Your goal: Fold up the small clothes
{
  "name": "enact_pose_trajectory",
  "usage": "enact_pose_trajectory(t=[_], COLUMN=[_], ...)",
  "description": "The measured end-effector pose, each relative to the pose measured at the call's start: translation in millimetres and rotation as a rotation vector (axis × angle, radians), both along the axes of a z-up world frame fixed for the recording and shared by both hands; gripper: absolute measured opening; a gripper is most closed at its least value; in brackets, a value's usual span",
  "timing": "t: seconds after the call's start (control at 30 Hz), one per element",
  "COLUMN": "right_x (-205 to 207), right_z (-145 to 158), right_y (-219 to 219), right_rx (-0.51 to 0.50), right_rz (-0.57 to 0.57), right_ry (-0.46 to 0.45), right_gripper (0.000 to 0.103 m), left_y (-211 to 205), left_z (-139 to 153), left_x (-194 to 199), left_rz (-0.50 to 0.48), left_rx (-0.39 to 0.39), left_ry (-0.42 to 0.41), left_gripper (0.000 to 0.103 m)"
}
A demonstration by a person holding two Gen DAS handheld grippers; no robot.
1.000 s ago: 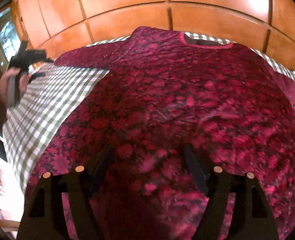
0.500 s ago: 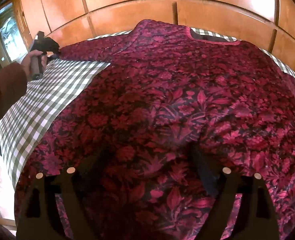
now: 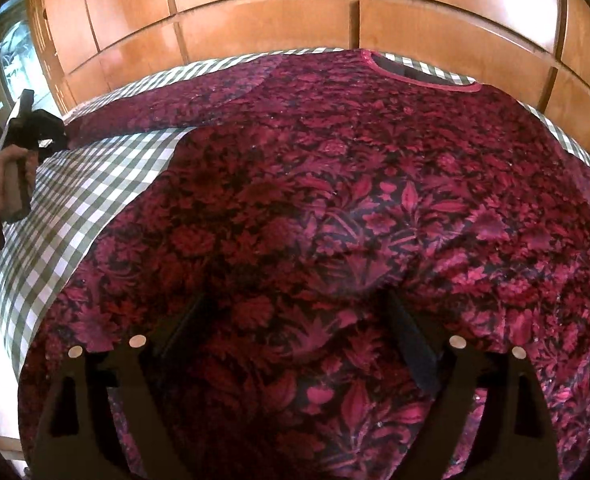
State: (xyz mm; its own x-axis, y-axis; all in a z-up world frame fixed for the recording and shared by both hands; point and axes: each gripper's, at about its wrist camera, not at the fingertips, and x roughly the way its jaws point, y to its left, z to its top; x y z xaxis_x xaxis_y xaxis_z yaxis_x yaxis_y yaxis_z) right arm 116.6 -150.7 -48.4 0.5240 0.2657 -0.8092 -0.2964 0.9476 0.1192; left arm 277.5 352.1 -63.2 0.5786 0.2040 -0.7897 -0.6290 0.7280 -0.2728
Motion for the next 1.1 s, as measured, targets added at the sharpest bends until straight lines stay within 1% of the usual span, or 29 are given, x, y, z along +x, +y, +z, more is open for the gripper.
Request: enact_pose_trajectory(t=[0.03,0.1,0.13,0.17,0.23,0.27,0.33,0.37,0.4,0.47,0.5,0.57,0.63,0.67,0.7,0.73,0.77,0.8,0.83,0.87,0.9,0.93,0.97,1.03,1.1], right_x=[-0.1,0.1,-0.2,0.0,-0.3,-1.3,-5.1,-7.7,-9.6,-15.4,-17.6,-26.0,-32.0,-36.1,-40.6,-43.6,-47.4,-49.1,-50.8,-52.1,-51.9,-50.7,-47.5,-38.5,-28.6], right_z=[0.0,-0.1,0.0,0.5,2.2,4.7,12.5,18.1,22.6,33.5,38.2,44.8,46.6,46.2,44.8,43.7,41.3,39.9,38.0,34.0,32.0,26.0,22.1,11.2,4.6], right_y=[0.2,-0.5,-0.4,-0.7,-1.7,-4.4,-12.1,-18.5,-24.7,-45.6,-56.4,-85.5,-119.5,-141.6,-166.5,-183.9,-213.8,-237.0,-261.2,-296.3,-316.1,-347.7,-370.9,-417.5,-446.3], right_rx=[-0.002,-0.003,-0.003,-0.001,0.008,0.021,0.047,0.062,0.074,0.102,0.103,0.095,0.11,0.132,0.154,0.17,0.206,0.241,0.278,0.323,0.347,0.397,0.436,0.5,0.536], right_rz=[0.0,0.001,0.0,0.001,-0.001,-0.006,-0.02,-0.034,-0.048,-0.094,-0.116,-0.173,-0.246,-0.292,-0.351,-0.393,-0.461,-0.514,-0.575,-0.666,-0.716,-0.797,-0.85,-0.965,-1.038], right_ry=[-0.001,0.0,-0.001,-0.001,-0.001,-0.001,-0.003,-0.009,-0.014,-0.021,-0.023,-0.037,-0.026,-0.019,-0.01,-0.003,0.008,0.015,0.018,0.018,0.018,0.019,0.022,0.023,0.015], right_gripper=[0.089,0.089,0.089,0.089,0.089,0.089,0.089,0.088,0.088,0.088,0.088,0.088,0.088,0.087,0.085,0.082,0.079,0.074,0.072,0.066,0.062,0.061,0.06,0.057,0.055], left_y=[-5.3,-21.8,-33.4,-51.0,-79.3,-102.1,-132.5,-152.2,-179.4,-212.1,-234.2,-267.9,-306.2,-319.9,-335.6,-348.0,-356.0,-362.6,-362.7,-364.4,-363.9,-362.6,-359.7,-354.3,-357.2], left_z=[4.3,17.1,23.2,29.7,35.6,39.3,43.1,44.9,48.1,51.2,52.9,54.3,52.1,50.0,45.8,40.9,36.5,31.4,26.9,21.0,16.8,11.7,5.1,-1.8,-3.6], left_x=[-1.5,-13.1,-23.7,-34.8,-54.3,-66.8,-86.0,-95.8,-109.6,-124.8,-132.9,-144.1,-152.4,-154.1,-157.4,-159.6,-160.6,-160.9,-162.1,-161.4,-161.6,-161.2,-159.9,-159.7,-162.0], left_rz=[0.001,-0.011,-0.039,-0.086,-0.146,-0.204,-0.271,-0.311,-0.375,-0.435,-0.486,-0.561,-0.665,-0.707,-0.744,-0.78,-0.802,-0.815,-0.819,-0.819,-0.819,-0.815,-0.809,-0.808,-0.81], left_rx=[0.017,0.035,0.032,0.033,0.047,0.045,0.041,0.045,0.059,0.09,0.112,0.128,0.144,0.168,0.195,0.205,0.209,0.215,0.219,0.228,0.225,0.217,0.206,0.187,0.198], left_ry=[0.011,0.02,0.018,-0.001,-0.015,-0.024,-0.047,-0.057,-0.077,-0.105,-0.118,-0.138,-0.152,-0.151,-0.146,-0.139,-0.129,-0.113,-0.106,-0.087,-0.073,-0.055,-0.036,-0.034,-0.038], left_gripper=[0.015,0.027,0.029,0.03,0.03,0.03,0.03,0.034,0.04,0.045,0.045,0.046,0.047,0.053,0.055,0.055,0.055,0.055,0.055,0.055,0.055,0.055,0.055,0.055,0.056])
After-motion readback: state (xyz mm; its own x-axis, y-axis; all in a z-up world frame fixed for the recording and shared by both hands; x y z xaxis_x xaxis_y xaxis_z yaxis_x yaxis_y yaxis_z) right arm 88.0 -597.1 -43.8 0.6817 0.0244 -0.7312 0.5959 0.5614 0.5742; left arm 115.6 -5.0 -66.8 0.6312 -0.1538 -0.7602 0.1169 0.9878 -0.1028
